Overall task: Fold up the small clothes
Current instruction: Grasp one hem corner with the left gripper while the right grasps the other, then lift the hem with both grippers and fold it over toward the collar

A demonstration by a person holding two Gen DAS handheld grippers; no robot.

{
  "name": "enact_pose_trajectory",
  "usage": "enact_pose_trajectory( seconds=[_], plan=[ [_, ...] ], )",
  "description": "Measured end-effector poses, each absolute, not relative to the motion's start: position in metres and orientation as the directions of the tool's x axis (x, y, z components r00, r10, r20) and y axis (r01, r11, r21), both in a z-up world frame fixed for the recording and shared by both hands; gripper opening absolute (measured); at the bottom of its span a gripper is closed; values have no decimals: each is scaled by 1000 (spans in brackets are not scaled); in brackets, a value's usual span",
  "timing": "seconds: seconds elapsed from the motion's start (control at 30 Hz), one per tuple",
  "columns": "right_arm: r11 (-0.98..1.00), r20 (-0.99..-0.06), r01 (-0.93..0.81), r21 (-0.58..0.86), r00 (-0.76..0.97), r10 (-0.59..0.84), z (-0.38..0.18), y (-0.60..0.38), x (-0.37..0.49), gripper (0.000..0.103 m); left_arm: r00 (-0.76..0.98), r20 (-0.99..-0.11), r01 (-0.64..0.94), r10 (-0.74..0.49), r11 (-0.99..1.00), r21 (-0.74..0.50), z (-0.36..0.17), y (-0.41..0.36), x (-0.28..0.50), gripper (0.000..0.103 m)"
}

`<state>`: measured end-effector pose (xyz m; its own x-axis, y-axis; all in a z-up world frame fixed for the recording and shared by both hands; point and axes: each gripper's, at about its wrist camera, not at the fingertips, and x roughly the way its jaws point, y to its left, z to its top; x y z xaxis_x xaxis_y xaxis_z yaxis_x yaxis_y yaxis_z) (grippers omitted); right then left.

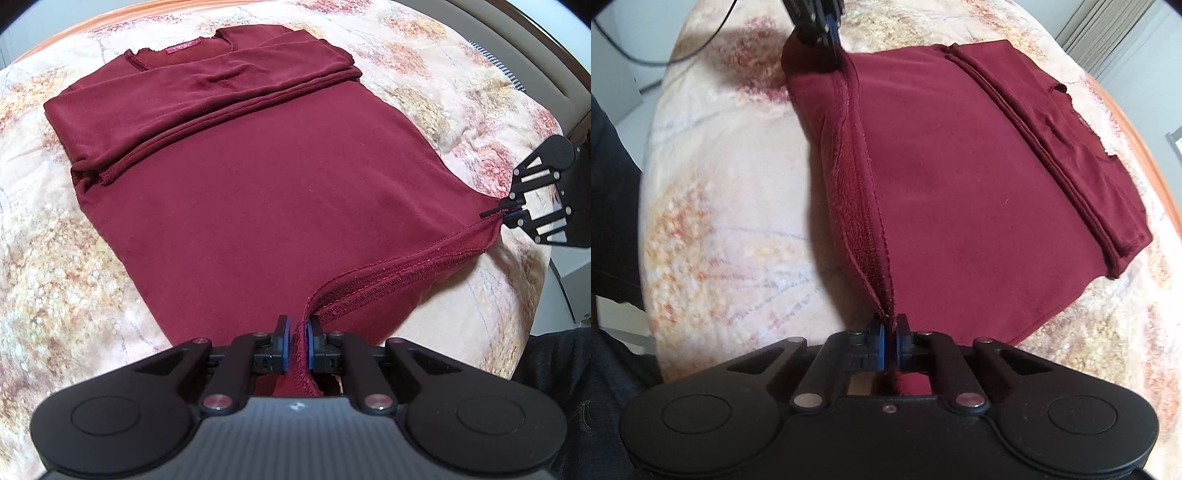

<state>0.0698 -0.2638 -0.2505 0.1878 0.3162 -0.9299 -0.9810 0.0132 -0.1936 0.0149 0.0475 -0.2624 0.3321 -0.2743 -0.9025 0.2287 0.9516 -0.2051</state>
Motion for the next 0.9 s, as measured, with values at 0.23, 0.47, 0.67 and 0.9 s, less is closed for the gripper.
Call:
enact_pose_trajectory(
  seconds=[0.23,0.47,0.67,0.9],
  plan=[
    [61,-933,-989,-138,151,328,-236,-263,94,4,333,-893,327,-301,926,-191,-253,37,11,42],
    [96,-934,-987,-129,154,324,-234,-257,106,4,271,-915,418,-298,893,-167,-259,23,9,42],
    [102,-930,-986,-129,156,332,-229,-256,111,4,265,-924,409,-275,900,-150,-263,23,7,12],
    [134,-914,-981,-137,178,366,-209,-254,129,4,307,-904,368,-298,913,-176,-246,45,19,8]
  ],
)
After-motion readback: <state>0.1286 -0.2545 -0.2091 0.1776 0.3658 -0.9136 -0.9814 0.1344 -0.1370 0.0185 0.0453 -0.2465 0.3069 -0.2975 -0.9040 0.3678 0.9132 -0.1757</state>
